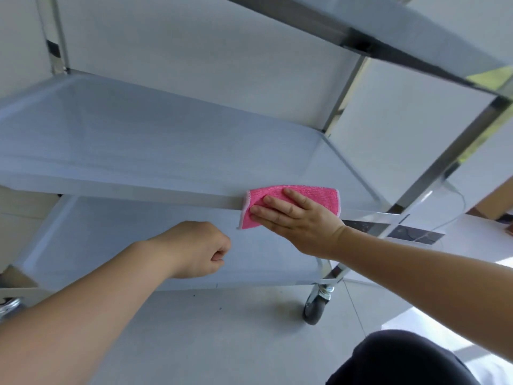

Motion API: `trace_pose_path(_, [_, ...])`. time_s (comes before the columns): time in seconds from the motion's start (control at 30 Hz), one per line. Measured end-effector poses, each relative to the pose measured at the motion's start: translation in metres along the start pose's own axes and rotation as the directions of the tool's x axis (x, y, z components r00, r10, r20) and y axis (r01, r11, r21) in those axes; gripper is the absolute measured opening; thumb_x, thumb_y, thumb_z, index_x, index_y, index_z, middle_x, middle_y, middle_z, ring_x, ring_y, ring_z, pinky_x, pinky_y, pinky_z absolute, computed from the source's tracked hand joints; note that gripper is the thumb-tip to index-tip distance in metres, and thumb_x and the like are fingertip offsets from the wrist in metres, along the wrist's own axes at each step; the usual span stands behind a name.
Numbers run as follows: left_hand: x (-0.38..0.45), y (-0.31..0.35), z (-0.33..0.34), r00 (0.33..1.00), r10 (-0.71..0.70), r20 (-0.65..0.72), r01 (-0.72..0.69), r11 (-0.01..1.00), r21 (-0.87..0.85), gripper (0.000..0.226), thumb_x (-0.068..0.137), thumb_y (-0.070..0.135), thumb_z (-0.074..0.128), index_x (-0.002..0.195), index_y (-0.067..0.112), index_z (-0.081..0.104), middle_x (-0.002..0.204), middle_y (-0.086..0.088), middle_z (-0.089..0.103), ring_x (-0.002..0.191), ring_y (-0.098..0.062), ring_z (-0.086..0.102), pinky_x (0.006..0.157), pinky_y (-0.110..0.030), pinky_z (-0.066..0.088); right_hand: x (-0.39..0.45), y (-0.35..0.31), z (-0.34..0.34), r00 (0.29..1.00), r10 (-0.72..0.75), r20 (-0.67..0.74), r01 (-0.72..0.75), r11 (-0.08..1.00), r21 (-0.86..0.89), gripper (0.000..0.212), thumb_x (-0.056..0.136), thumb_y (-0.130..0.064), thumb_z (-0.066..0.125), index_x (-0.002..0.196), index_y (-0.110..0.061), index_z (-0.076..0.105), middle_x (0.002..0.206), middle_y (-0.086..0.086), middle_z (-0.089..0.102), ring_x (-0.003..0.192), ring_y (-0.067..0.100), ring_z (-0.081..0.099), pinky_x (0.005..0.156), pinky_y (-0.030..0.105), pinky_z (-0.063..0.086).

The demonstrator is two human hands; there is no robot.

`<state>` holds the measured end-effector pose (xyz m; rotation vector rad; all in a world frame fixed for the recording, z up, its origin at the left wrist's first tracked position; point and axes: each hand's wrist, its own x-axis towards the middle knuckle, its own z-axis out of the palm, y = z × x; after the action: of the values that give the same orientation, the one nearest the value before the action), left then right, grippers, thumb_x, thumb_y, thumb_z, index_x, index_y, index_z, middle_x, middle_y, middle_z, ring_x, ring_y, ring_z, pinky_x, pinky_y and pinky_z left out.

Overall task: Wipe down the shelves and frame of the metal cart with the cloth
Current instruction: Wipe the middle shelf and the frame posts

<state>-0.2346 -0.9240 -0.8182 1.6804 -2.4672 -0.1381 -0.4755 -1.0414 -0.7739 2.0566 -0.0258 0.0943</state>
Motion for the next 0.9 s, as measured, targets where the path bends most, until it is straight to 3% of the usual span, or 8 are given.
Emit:
trace_pose_path(0.27, [0.054, 0.050, 0.004, 0.983, 0.179, 0.035, -0.180, 0.982, 0.053, 0.035, 0.084, 0.029, 0.049, 0.056, 0.023, 0.029, 0.060, 0.008, 0.036, 0.059, -0.017, 0.038, 0.051, -0.027, 0.025, -0.085, 0.012, 0.029, 0.996, 0.069, 0.059, -0.064, 0.995, -0.074, 0.057, 0.094, -0.013, 0.020, 0.149, -0.017, 0.009, 0.153, -0.007, 0.014, 0.142, 0.022, 0.005, 0.118, 0.044, 0.001])
trace_pose_path(0.37, [0.071, 0.062, 0.004, 0.977, 0.211, 0.034, -0.213, 0.975, 0.060, 0.034, 0.084, 0.029, 0.049, 0.057, 0.023, 0.030, 0.061, 0.008, 0.038, 0.063, -0.019, 0.043, 0.055, -0.027, 0.029, -0.128, 0.020, 0.035, 0.987, 0.084, 0.140, -0.066, 0.990, -0.127, 0.071, 0.085, -0.017, 0.038, 0.149, -0.018, 0.007, 0.153, -0.006, 0.014, 0.142, 0.024, 0.006, 0.118, 0.045, 0.001])
trace_pose_path(0.6, [0.091, 0.076, 0.008, 0.964, 0.262, 0.056, -0.267, 0.956, 0.118, 0.030, 0.084, 0.033, 0.047, 0.061, 0.022, 0.032, 0.064, 0.006, 0.042, 0.064, -0.019, 0.045, 0.056, -0.028, 0.031, -0.199, 0.037, 0.036, 0.944, 0.148, 0.294, -0.107, 0.983, -0.153, 0.071, 0.082, -0.015, 0.047, 0.146, -0.019, 0.015, 0.150, -0.007, 0.023, 0.133, 0.024, 0.027, 0.116, 0.047, 0.006])
trace_pose_path(0.8, [0.098, 0.088, 0.004, 0.958, 0.286, 0.036, -0.288, 0.951, 0.113, 0.025, 0.085, 0.036, 0.042, 0.068, 0.018, 0.036, 0.071, 0.003, 0.050, 0.065, -0.019, 0.046, 0.059, -0.029, 0.036, -0.218, 0.063, 0.019, 0.896, 0.205, 0.394, -0.186, 0.979, -0.084, 0.074, 0.082, -0.017, 0.050, 0.148, -0.018, 0.016, 0.156, 0.001, 0.016, 0.143, 0.027, 0.014, 0.118, 0.045, 0.004])
trace_pose_path(0.9, [0.098, 0.093, -0.003, 0.952, 0.305, 0.020, -0.306, 0.946, 0.110, 0.025, 0.086, 0.038, 0.040, 0.070, 0.018, 0.036, 0.071, 0.006, 0.046, 0.064, -0.016, 0.043, 0.059, -0.028, 0.034, -0.217, 0.094, 0.005, 0.881, 0.226, 0.415, -0.200, 0.974, -0.104, 0.060, 0.086, -0.021, 0.056, 0.141, -0.011, 0.036, 0.146, 0.009, 0.040, 0.139, 0.025, 0.029, 0.118, 0.043, 0.013])
